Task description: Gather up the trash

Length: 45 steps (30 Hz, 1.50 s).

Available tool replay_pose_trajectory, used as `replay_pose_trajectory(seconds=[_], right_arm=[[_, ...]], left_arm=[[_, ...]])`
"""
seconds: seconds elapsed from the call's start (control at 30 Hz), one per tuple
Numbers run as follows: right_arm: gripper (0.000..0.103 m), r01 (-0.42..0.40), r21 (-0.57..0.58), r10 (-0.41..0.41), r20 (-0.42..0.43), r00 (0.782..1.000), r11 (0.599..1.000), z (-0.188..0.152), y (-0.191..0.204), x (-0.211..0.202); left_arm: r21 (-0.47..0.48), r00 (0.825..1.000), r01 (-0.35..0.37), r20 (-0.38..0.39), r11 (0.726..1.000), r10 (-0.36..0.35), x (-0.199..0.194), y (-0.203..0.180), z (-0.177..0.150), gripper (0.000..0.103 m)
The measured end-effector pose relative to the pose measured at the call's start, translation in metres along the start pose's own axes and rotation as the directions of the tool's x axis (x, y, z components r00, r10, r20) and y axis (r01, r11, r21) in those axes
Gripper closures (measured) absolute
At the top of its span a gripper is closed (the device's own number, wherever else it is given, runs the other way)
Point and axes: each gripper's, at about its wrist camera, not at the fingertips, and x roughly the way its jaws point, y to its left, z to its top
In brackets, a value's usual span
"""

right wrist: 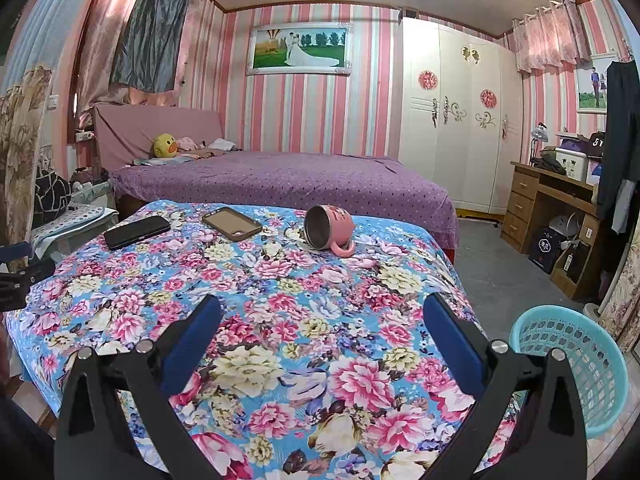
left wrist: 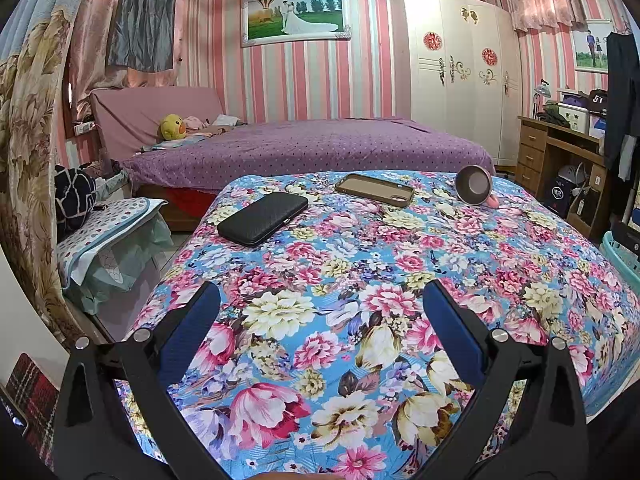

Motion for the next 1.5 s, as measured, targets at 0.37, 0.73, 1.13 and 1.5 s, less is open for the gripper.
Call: replay_pose_trajectory(seconds=[0.37, 0.73, 1.13, 1.5], right_arm=[[0.004, 0.0, 0.0, 0.0, -0.001, 1.0, 1.0, 0.0001, 0.0, 0.0], [0.004, 0.001, 0.001, -0.001, -0.001, 1.0, 1.0, 0.0006, 0.0001, -0.0002], [0.004, 0.004, 0.007, -0.004, -0.002, 1.0, 1.0, -0.002, 0.0005, 0.002], [0.004, 0.003, 0.007, -0.003, -0.002, 1.0, 1.0, -0.0021, 0.0004, 0.0018]], left_arm=[[0.0, 1.0, 0.001, -0.004, 1.0, -0.001, 0.0015, -0.0015, -0.0006, 0.005], [0.002, 1.0, 0.003, -0.003, 1.0, -0.003, 0.0027, -0.002, -0.0011, 0.005], [-0.001, 1.0, 0.003, -0.004, 1.0, -0.003, 0.0041, -0.0017, -0.0015, 0.005], [0.001, 1.0, 0.004, -0.004, 1.0, -0.003, 0.0038, -0.0015, -0.001, 0.005]])
